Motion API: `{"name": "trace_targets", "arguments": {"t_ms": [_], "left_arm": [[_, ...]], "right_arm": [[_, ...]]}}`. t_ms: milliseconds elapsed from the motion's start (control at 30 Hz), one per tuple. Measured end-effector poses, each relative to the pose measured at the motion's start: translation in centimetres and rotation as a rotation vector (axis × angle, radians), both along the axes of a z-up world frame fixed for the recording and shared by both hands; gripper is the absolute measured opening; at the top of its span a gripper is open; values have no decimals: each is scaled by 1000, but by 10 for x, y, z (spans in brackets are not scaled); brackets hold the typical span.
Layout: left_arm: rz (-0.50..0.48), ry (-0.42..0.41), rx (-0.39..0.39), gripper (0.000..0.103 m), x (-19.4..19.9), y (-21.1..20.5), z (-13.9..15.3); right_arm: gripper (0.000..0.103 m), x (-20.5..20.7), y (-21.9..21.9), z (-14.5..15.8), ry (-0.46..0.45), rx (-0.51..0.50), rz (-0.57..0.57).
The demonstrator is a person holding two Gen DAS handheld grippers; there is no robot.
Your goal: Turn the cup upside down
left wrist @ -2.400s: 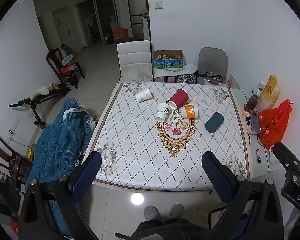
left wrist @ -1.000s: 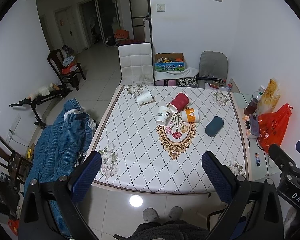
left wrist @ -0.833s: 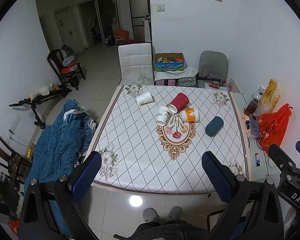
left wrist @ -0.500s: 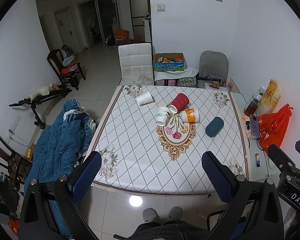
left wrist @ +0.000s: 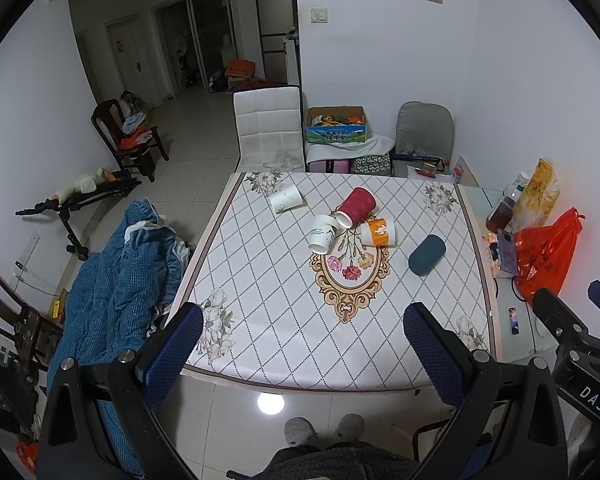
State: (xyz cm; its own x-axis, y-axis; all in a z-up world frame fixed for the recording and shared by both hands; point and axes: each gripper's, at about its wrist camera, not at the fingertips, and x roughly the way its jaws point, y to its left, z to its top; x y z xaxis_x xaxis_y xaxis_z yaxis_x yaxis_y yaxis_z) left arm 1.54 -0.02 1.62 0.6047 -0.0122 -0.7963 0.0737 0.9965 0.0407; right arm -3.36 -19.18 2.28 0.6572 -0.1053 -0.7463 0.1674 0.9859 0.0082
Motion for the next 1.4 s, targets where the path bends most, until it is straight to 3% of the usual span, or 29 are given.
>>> {"name": "trace_targets", "arguments": {"t_ms": [800,900,1133,1400], "left_arm": [[3,6,-1,103,3,-5,-4],[9,17,0,103,2,-10,-15],[24,64,20,103,15,-29,-40],[23,150,70,103,39,-71,-86]], "right_arm": [[103,5,6,0,-6,27,13],[103,7,4,-4,2,36,15],[103,24,-16,-30,69,61,3],[103,47,-66,-92,194,102,-37]]}}
